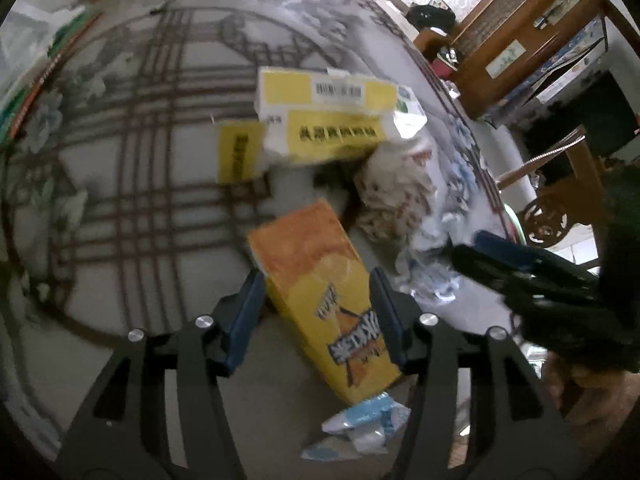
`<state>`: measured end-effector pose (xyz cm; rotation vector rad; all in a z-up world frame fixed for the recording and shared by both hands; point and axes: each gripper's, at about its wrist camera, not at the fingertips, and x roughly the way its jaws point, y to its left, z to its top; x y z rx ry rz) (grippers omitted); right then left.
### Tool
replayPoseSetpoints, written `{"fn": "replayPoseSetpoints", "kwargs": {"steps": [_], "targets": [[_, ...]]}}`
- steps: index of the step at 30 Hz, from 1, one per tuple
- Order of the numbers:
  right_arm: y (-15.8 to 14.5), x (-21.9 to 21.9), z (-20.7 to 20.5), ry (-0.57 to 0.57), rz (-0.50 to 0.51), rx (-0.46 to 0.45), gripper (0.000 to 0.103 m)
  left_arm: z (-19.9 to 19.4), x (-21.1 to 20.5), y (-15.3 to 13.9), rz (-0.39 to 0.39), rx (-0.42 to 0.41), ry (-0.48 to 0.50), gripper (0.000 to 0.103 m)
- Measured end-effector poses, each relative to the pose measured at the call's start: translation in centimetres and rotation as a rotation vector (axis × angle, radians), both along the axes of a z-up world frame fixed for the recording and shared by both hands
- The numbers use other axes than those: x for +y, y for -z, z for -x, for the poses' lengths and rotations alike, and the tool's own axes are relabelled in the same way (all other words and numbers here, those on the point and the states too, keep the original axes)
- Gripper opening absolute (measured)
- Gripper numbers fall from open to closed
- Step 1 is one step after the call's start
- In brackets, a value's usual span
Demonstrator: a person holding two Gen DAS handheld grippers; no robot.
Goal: Collect trash
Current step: 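Grasp the crumpled foil with the right gripper, then grasp the yellow-orange drink carton with the left gripper and lift it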
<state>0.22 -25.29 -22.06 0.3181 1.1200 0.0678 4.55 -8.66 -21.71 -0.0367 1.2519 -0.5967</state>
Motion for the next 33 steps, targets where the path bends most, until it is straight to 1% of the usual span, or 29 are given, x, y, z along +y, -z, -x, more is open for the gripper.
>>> {"fn": "replayPoseSetpoints", "kwargs": {"steps": [1, 2, 3, 5, 6, 9, 11, 13, 15, 17, 18, 19, 20, 22, 27, 29, 31, 32, 33], "targets": [[0.6, 0.2, -0.3, -0.008, 0.001, 0.017, 0.057, 0.1, 0.0, 0.2, 0.000, 0.008, 0.004, 0.053], [1.0, 0.4, -0.3, -0.011, 0.001, 0.028, 0.047, 0.1, 0.0, 0.3, -0.001, 0.012, 0.005, 0.055], [1.3, 0.4, -0.3, -0.006, 0.007, 0.031, 0.044, 0.0, 0.0, 0.3, -0.001, 0.014, 0.004, 0.057], [0.9, -0.1, -0.2, 0.011, -0.004, 0.009, 0.041, -0.1, 0.0, 0.3, 0.010, 0.025, -0.007, 0.062], [0.4, -0.5, 0.0, 0.030, -0.002, -0.014, 0.041, -0.1, 0.0, 0.3, 0.016, 0.030, -0.008, 0.063], [-1.7, -2.1, 0.5, 0.094, 0.028, -0.093, 0.041, 0.1, -0.4, 0.5, 0.021, 0.044, -0.004, 0.071], [-3.0, -3.5, 0.8, 0.142, 0.054, -0.132, 0.041, 0.3, -0.9, 1.2, 0.016, 0.068, -0.004, 0.074], [-3.5, -4.5, 1.0, 0.169, 0.056, -0.139, 0.041, 0.3, -1.2, 2.1, -0.010, 0.090, -0.010, 0.079], [-3.6, -5.2, 1.3, 0.187, 0.061, -0.139, 0.041, 0.3, -1.5, 3.0, -0.033, 0.113, -0.013, 0.079], [-3.5, -5.4, 1.5, 0.193, 0.061, -0.133, 0.041, 0.5, -1.9, 3.3, -0.038, 0.107, -0.004, 0.079], [-3.4, -5.3, 1.6, 0.192, 0.060, -0.128, 0.041, 0.4, -2.1, 3.2, -0.046, 0.094, 0.005, 0.079], [-3.3, -5.0, 1.5, 0.188, 0.060, -0.125, 0.041, 0.4, -2.4, 3.0, -0.064, 0.066, 0.019, 0.075], [-3.3, -4.8, 1.6, 0.181, 0.060, -0.123, 0.041, 0.2, -2.5, 2.9, -0.073, 0.046, 0.028, 0.073], [-3.3, -4.3, 1.5, 0.168, 0.061, -0.124, 0.041, -0.4, -2.1, 2.7, -0.084, 0.021, 0.031, 0.071], [-3.4, -3.7, 1.6, 0.144, 0.058, -0.126, 0.041, -2.5, 0.1, 2.2, -0.108, -0.012, -0.053, 0.067], [-3.2, -3.5, 1.6, 0.138, 0.054, -0.122, 0.041, -2.7, 0.6, 2.1, -0.098, -0.015, -0.063, 0.064], [-3.2, -3.3, 1.7, 0.134, 0.050, -0.124, 0.041, -2.6, 0.9, 2.1, -0.094, -0.020, -0.070, 0.063], [-3.3, -3.3, 1.7, 0.132, 0.048, -0.126, 0.041, -2.5, 1.1, 2.0, -0.082, -0.019, -0.074, 0.058], [-3.3, -3.2, 1.7, 0.128, 0.047, -0.129, 0.041, -2.5, 1.2, 1.7, -0.068, -0.027, -0.082, 0.050]]}}
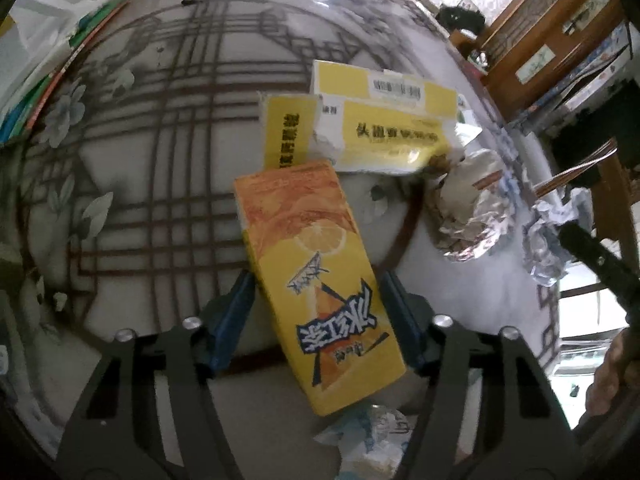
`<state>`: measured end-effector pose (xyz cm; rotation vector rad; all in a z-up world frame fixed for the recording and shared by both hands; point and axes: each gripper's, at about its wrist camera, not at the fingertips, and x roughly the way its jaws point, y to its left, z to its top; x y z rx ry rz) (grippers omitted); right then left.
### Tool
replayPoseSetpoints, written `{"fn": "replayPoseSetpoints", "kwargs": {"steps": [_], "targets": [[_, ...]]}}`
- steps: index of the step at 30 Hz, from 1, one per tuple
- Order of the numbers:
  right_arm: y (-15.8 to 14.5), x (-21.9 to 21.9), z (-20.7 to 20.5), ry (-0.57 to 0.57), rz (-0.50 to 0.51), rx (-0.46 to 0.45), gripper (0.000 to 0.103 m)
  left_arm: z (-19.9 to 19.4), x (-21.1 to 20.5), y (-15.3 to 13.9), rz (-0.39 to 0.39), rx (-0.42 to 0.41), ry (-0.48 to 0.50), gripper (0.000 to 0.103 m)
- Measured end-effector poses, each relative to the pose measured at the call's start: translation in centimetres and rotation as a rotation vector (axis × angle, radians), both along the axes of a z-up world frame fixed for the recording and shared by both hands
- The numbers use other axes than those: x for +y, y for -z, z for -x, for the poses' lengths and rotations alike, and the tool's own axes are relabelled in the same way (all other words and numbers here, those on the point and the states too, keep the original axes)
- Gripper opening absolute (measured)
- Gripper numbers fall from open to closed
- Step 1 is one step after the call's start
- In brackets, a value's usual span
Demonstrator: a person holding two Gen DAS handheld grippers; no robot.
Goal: Collect trash
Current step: 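Grasp the yellow-orange drink carton with the left gripper and lift it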
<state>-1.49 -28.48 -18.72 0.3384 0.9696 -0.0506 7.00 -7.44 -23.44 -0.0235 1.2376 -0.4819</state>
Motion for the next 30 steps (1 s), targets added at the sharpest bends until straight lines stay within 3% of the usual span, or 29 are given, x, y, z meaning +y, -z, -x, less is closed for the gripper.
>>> {"fn": "replayPoseSetpoints", "kwargs": {"steps": [2, 5, 6, 7, 8, 9, 11, 16, 26, 27, 29, 30], "targets": [[-0.3, 0.2, 0.0, -0.008, -0.002, -0.008, 0.041, 0.1, 0.3, -1.0, 0.018, -0.021, -0.004, 0.019], [-0.5, 0.7, 0.0, -0.023, -0.005, -0.017, 0.041, -0.1, 0.3, -1.5, 0.011, -0.029, 0.002, 0.013], [-0.5, 0.9, 0.0, -0.029, -0.004, -0.018, 0.041, 0.0, 0.3, -1.4, 0.004, -0.027, -0.004, 0.016], [-0.5, 1.0, -0.1, -0.034, -0.003, -0.019, 0.041, 0.1, 0.4, -1.1, 0.003, -0.017, -0.015, 0.034], [-0.5, 1.2, 0.0, -0.039, -0.004, -0.019, 0.041, 0.2, 0.5, -1.0, 0.014, -0.011, -0.025, 0.062], [-0.6, 1.3, 0.0, -0.042, -0.005, -0.020, 0.041, 0.3, 0.6, -1.0, 0.021, -0.014, -0.033, 0.071], [-0.5, 1.5, 0.2, -0.046, -0.007, -0.017, 0.041, 0.4, 0.5, -1.0, 0.014, -0.031, -0.036, 0.076], [-0.5, 1.7, 0.8, -0.042, -0.009, -0.010, 0.041, 0.1, -0.5, -1.2, -0.013, -0.047, -0.014, 0.085], [-0.4, 0.7, 2.4, 0.007, -0.020, -0.008, 0.042, 0.1, -2.0, 1.0, -0.054, -0.010, 0.012, 0.088], [-0.4, 0.5, 2.5, 0.012, -0.022, -0.008, 0.042, 0.0, -2.1, 1.2, -0.058, -0.011, 0.010, 0.086], [-0.4, 0.4, 2.7, 0.016, -0.023, -0.008, 0.042, -0.2, -2.1, 1.4, -0.047, 0.002, 0.024, 0.060], [-0.4, 0.3, 2.7, 0.017, -0.023, -0.008, 0.042, -0.2, -2.1, 1.4, -0.047, 0.003, 0.023, 0.060]]}}
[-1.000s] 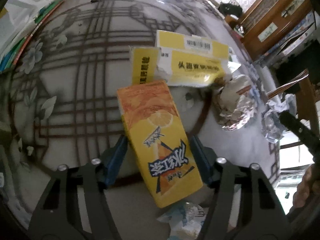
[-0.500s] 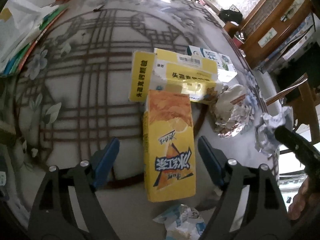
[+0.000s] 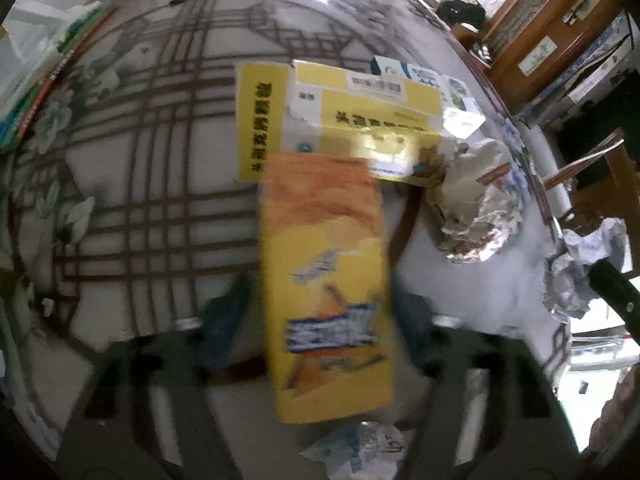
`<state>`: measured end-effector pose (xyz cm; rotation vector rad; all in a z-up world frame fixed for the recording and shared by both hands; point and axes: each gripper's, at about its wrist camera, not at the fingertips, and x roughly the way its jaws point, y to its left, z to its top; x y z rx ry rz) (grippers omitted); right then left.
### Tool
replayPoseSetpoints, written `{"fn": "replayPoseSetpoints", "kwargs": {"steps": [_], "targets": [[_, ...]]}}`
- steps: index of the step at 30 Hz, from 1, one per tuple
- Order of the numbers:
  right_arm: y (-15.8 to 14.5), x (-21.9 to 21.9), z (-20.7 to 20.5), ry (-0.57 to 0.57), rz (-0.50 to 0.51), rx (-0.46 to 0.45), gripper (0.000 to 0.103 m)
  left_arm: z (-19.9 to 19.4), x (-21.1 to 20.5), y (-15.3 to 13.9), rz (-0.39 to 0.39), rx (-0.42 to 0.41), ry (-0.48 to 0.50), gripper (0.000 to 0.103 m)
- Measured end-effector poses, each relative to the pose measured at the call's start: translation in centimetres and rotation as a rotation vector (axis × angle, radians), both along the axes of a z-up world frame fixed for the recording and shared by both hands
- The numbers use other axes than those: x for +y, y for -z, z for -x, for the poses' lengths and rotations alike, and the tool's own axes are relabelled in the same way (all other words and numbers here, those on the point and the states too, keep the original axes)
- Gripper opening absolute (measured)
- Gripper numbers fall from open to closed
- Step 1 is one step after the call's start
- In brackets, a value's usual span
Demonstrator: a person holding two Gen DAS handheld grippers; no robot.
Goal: Collect trash
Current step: 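Grasp the yellow-orange drink carton with the left gripper and lift it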
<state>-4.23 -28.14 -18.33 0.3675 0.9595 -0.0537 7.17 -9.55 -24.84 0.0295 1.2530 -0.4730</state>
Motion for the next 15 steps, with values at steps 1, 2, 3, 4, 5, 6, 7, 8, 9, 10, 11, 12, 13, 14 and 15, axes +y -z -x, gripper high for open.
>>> {"fn": "replayPoseSetpoints", "kwargs": {"steps": [1, 2, 3, 4, 5, 6, 7, 8, 9, 10, 11, 12, 13, 14, 15], "targets": [[0.0, 0.0, 0.0, -0.001, -0.001, -0.001, 0.042, 0.1, 0.1, -0.3, 0.008, -0.010, 0.000, 0.060], [-0.1, -0.1, 0.0, 0.000, -0.001, -0.006, 0.042, 0.1, 0.3, -0.5, 0.020, -0.015, 0.003, 0.060], [-0.2, -0.1, 0.1, -0.001, -0.002, -0.012, 0.042, 0.4, 0.4, -1.0, 0.037, -0.025, 0.007, 0.059], [-0.3, -0.1, 0.0, -0.002, -0.002, -0.016, 0.042, 0.6, 0.6, -1.3, 0.046, -0.032, 0.010, 0.059], [-0.4, -0.1, 0.0, -0.004, -0.002, -0.022, 0.042, 0.9, 0.8, -1.8, 0.053, -0.043, 0.013, 0.059], [-0.5, 0.0, 0.0, -0.005, -0.002, -0.027, 0.042, 1.1, 0.9, -2.3, 0.059, -0.055, 0.014, 0.059], [-0.6, 0.0, -0.1, -0.007, -0.002, -0.031, 0.042, 1.4, 1.1, -3.2, 0.071, -0.072, 0.013, 0.059], [-0.7, 0.0, -0.2, -0.009, -0.002, -0.034, 0.042, 1.8, 1.2, -4.1, 0.082, -0.096, 0.011, 0.059], [-0.9, 0.1, -0.3, -0.012, -0.001, -0.040, 0.042, 1.9, 1.3, -4.9, 0.090, -0.115, 0.010, 0.059], [-1.0, 0.2, -0.5, -0.014, 0.000, -0.043, 0.042, 2.3, 1.3, -6.1, 0.102, -0.150, 0.009, 0.059], [-1.2, 0.2, -0.6, -0.019, 0.001, -0.048, 0.042, 2.5, 1.3, -7.1, 0.112, -0.175, 0.008, 0.059], [-1.3, 0.4, -0.7, -0.022, 0.004, -0.052, 0.042, 2.8, 1.2, -8.0, 0.121, -0.201, 0.011, 0.059], [-1.5, 0.4, -0.8, -0.024, 0.007, -0.057, 0.042, 2.9, 1.1, -8.7, 0.127, -0.221, 0.014, 0.059], [-1.7, 0.4, -0.8, -0.025, 0.008, -0.063, 0.042, 3.1, 1.0, -9.5, 0.133, -0.247, 0.019, 0.059], [-1.8, 0.4, -0.7, -0.024, 0.008, -0.069, 0.042, 3.2, 0.9, -10.1, 0.138, -0.266, 0.023, 0.059]]}}
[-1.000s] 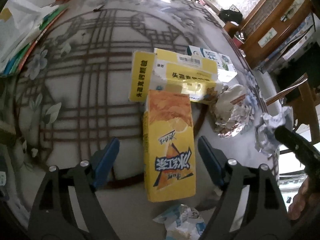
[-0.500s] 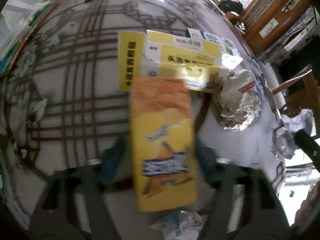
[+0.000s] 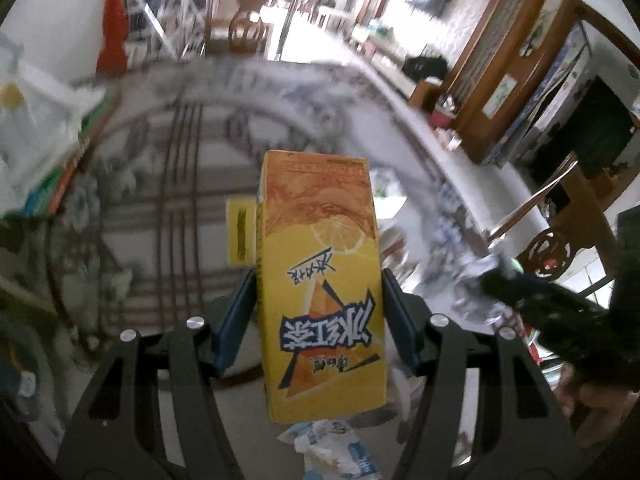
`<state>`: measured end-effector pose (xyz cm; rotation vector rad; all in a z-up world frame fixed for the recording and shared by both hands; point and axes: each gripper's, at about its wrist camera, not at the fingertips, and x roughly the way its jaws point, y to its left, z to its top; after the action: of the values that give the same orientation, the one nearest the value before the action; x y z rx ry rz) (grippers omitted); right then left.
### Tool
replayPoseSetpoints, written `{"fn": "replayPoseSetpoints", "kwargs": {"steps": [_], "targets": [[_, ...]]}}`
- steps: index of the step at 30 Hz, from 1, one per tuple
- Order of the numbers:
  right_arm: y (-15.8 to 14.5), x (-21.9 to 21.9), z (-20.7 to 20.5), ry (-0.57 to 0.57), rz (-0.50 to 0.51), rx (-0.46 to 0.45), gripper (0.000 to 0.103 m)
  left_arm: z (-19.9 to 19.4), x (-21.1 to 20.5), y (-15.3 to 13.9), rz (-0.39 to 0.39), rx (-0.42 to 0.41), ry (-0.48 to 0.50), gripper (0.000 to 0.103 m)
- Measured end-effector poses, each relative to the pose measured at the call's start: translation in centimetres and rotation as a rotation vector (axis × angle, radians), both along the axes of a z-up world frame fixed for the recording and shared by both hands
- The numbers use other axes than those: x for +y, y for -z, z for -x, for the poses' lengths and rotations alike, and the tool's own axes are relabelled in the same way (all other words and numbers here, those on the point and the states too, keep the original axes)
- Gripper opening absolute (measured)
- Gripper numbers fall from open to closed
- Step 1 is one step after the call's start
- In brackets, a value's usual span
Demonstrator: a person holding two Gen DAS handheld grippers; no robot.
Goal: Collect trash
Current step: 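Grasp the yellow-orange drink carton with the left gripper and lift it, then carry the carton and foil over the red bin and open both grippers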
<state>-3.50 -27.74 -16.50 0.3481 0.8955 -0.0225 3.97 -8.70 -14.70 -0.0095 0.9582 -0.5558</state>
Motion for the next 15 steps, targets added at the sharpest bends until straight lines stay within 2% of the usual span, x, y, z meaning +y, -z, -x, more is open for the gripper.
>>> {"fn": "replayPoseSetpoints", "kwargs": {"steps": [5, 11, 15], "targets": [[-0.3, -0.3, 0.1, 0.011, -0.003, -0.012, 0.042, 0.3, -1.2, -2.9, 0.016, -0.083, 0.023, 0.060], [-0.2, -0.8, 0.4, 0.027, -0.009, -0.011, 0.042, 0.8, -1.6, -4.0, 0.027, -0.114, 0.037, 0.060], [-0.2, -1.0, 0.5, 0.028, -0.011, -0.011, 0.042, 0.9, -1.7, -3.6, 0.024, -0.107, 0.039, 0.060]]}}
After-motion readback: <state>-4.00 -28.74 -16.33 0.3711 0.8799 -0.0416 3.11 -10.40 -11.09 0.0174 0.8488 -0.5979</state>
